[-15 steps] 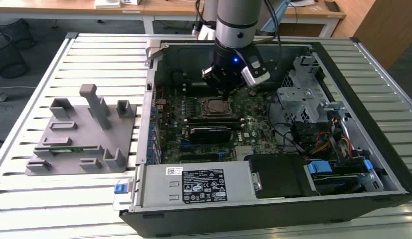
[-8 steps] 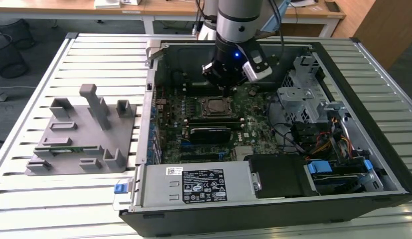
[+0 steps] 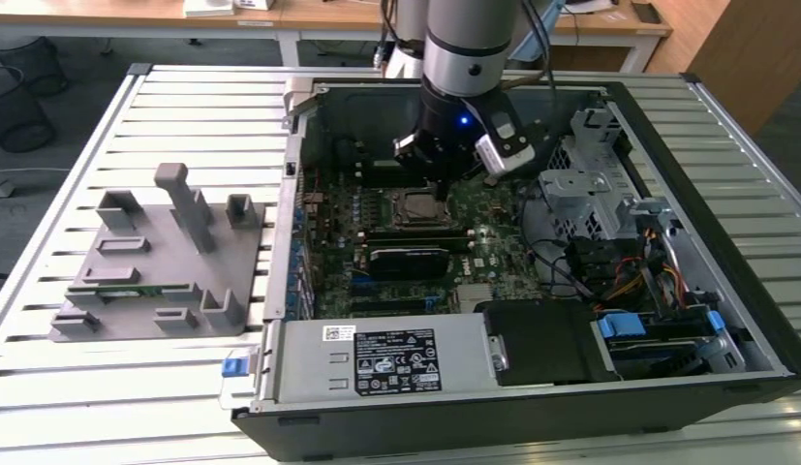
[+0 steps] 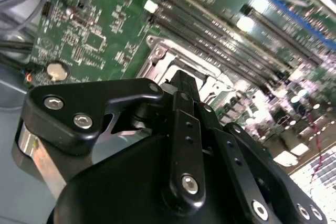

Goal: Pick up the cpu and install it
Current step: 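Install the second cpu locking lever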

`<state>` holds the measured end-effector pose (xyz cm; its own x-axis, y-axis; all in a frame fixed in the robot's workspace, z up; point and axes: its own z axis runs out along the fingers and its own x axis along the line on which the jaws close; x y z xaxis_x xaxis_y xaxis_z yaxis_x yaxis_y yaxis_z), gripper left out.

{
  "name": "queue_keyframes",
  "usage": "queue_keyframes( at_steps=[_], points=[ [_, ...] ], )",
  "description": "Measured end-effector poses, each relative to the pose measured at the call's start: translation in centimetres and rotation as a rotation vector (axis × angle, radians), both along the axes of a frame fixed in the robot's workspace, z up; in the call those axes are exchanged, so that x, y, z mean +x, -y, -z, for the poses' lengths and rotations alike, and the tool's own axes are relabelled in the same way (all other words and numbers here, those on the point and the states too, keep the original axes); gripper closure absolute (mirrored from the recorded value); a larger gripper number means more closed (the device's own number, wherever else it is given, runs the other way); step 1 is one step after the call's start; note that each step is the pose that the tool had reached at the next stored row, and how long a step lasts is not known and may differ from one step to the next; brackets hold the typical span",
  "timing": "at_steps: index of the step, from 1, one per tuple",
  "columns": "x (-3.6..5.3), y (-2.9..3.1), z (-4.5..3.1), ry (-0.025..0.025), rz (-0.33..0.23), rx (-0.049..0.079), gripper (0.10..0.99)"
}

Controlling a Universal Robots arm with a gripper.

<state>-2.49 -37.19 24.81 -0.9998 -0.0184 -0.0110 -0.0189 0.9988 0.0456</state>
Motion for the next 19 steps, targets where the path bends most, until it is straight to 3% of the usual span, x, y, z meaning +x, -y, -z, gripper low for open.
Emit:
queue_keyframes(
  at_steps=[3, 12, 19],
  points=[
    [0.2, 0.21, 0.1, -0.0167, 0.0, 0.008, 0.98],
    [0.14, 0.59, 0.47, -0.0172, 0.0, 0.012, 0.98],
    [-0.9, 1.32, 0.57, -0.0171, 0.0, 0.018, 0.98]
  ],
)
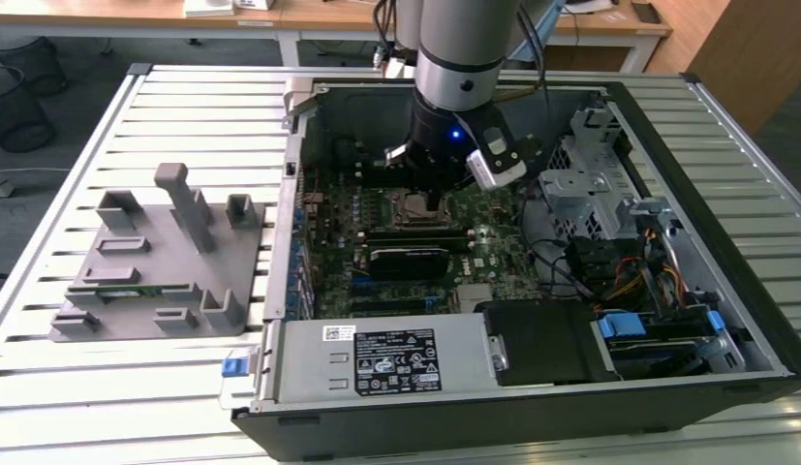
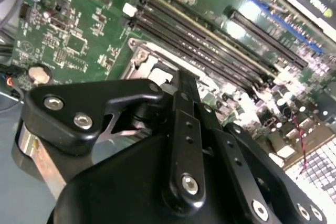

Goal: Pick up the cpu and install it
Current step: 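Install the second cpu locking lever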

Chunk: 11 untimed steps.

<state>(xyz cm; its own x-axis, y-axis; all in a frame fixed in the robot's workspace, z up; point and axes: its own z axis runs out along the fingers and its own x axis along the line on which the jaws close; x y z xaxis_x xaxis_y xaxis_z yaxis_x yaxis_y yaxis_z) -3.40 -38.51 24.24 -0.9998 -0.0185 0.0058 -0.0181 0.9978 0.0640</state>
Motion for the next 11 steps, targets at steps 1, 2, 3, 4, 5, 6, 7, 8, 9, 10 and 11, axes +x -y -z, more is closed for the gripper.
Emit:
queue_keyframes(
  at_steps=[1, 2, 3, 4, 5, 6, 7, 8, 9, 10, 11],
  points=[
    [-0.03, 0.13, 0.04, 0.0, 0.0, 0.0, 0.98],
    [-0.08, 0.28, 0.08, 0.0, 0.0, 0.0, 0.98],
    [-0.14, 0.43, 0.11, 0.0, 0.0, 0.0, 0.98],
    [-0.23, 0.53, 0.14, 0.0, 0.0, 0.0, 0.98],
    [-0.39, 0.6, 0.18, 0.0, 0.0, 0.0, 0.98],
    [-0.61, 0.66, 0.22, 0.0, 0.0, 0.0, 0.98],
    [-0.85, 0.68, 0.26, 0.0001, 0.0, 0.0, 0.98],
    [-1.13, 0.68, 0.29, 0.0001, 0.0, 0.0, 0.98],
    [-1.36, 0.69, 0.33, 0.0001, 0.0, 0.0, 0.98],
    [-1.46, 0.7, 0.38, 0.0001, 0.0, 0.0, 0.98],
    [-1.52, 0.71, 0.45, 0.0001, 0.0, 0.0, 0.98]
  ],
)
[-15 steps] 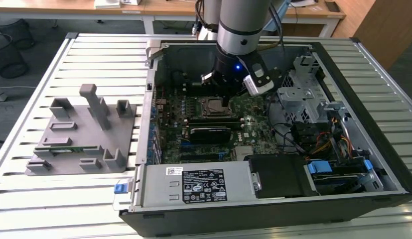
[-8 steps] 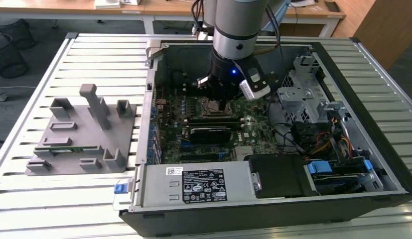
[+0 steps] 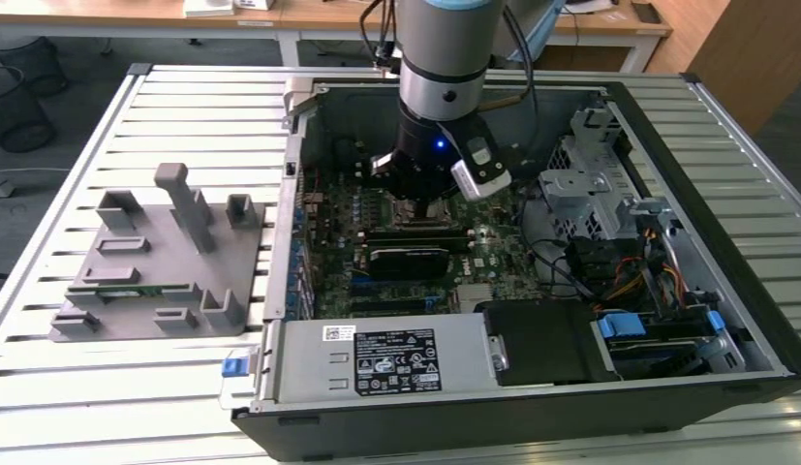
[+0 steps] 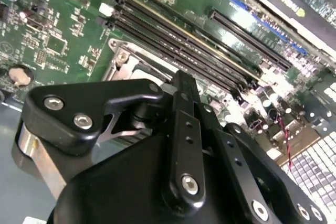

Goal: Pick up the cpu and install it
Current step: 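Install the second cpu locking lever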

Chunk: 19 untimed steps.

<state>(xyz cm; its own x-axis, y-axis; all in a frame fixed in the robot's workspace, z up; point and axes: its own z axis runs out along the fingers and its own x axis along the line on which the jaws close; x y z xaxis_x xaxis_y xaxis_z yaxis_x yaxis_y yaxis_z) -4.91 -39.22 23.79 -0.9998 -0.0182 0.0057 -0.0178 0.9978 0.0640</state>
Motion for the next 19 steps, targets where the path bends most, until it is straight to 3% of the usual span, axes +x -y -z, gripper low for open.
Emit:
queue_keyframes(
  at_steps=[8, 14, 19],
  points=[
    [-0.05, 0.03, 0.98, -0.0031, 0.0, 0.004, 0.98],
    [-0.06, 0.51, 1.06, -0.0032, 0.0, 0.07, 0.98],
    [-0.36, 1.14, 1.13, -0.0032, 0.0, 0.085, 0.98]
  ],
)
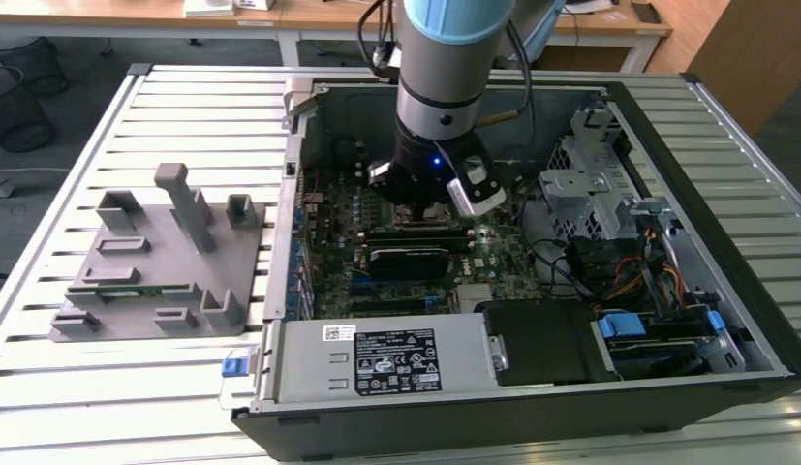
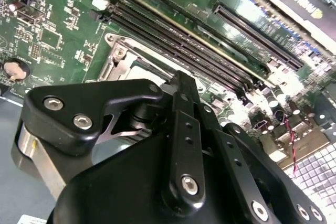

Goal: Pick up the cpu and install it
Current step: 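Install the second cpu locking lever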

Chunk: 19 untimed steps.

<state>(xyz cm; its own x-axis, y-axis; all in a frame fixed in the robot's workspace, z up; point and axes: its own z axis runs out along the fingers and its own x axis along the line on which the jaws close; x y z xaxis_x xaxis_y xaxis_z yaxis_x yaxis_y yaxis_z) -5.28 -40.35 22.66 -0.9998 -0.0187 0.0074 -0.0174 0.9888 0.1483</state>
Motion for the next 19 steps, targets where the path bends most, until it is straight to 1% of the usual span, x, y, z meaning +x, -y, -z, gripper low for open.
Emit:
queue_keyframes(
  at_steps=[3, 5, 16, 18, 19],
  points=[
    [-0.34, 0.2, 0.08, 0.0, 0.0, 0.005, 0.98],
    [-0.54, 0.22, 0.23, 0.0001, 0.0, 0.007, 0.98],
    [-1.18, 0.23, 1.77, -0.0004, 0.0, 0.008, 0.98],
    [-1.28, 0.23, 1.99, -0.0004, 0.0, 0.01, 0.98],
    [-1.32, 0.27, 2.04, -0.0005, 0.0, 0.013, 0.98]
  ],
)
